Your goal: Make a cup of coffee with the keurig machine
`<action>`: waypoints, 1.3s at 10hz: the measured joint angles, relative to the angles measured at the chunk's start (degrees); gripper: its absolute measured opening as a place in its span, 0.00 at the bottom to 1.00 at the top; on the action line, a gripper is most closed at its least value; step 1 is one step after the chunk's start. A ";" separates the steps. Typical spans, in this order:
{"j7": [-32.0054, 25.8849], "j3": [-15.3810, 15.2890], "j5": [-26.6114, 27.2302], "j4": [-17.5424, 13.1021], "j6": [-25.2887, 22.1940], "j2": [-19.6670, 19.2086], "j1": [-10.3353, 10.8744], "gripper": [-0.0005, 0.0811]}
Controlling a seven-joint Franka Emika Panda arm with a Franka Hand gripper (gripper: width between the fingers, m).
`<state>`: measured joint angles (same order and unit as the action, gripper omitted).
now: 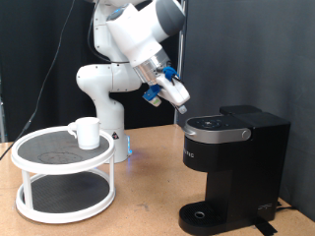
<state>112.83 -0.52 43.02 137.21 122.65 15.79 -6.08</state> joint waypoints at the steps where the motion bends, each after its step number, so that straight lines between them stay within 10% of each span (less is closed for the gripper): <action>1: -0.91 0.98 1.48 1.56 0.29 1.56 -0.26 0.01; 13: 3.10 9.22 4.45 14.87 -6.88 17.41 -6.32 0.01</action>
<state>115.92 8.70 47.47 152.08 115.77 33.21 -12.41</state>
